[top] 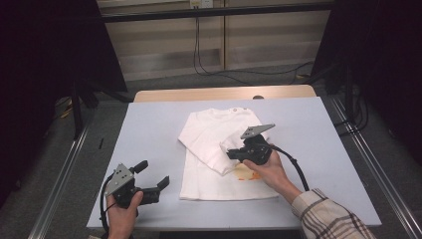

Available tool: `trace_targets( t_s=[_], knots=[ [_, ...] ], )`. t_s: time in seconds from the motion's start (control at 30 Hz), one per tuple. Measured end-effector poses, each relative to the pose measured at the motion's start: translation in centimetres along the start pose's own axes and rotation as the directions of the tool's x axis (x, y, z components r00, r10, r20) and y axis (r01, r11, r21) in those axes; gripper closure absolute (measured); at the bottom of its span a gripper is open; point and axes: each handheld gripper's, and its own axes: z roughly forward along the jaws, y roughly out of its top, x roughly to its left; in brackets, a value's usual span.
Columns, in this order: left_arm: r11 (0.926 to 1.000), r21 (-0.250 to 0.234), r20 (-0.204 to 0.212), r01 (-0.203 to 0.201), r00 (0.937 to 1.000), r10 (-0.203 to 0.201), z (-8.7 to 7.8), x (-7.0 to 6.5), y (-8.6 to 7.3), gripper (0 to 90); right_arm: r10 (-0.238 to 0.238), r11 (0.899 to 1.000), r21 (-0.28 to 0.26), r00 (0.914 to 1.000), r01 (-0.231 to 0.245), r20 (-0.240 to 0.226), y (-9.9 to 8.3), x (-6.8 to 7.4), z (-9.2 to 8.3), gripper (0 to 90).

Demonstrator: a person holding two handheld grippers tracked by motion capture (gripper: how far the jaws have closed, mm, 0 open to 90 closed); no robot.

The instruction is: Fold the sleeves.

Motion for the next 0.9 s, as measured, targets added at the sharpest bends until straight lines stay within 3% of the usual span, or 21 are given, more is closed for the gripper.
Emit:
trace_targets(
  t_s=[0.7, 0.9],
  knots=[
    [0.9999, 0.002, 0.002, -0.01, 0.9999, 0.01, -0.2, -0.1, 0.0, 3.9, 0.003, 0.998, 0.066, 0.9995, -0.001, -0.03, -1.0, 1.0, 3.3, 81.0],
    [0.9999, 0.003, 0.001, -0.01, 0.9999, 0.01, -0.2, -0.1, 0.0, 4.0, 0.0, 0.998, 0.063, 0.9997, 0.001, -0.022, -1.4, 1.3, 3.8, 80.3]
  ],
)
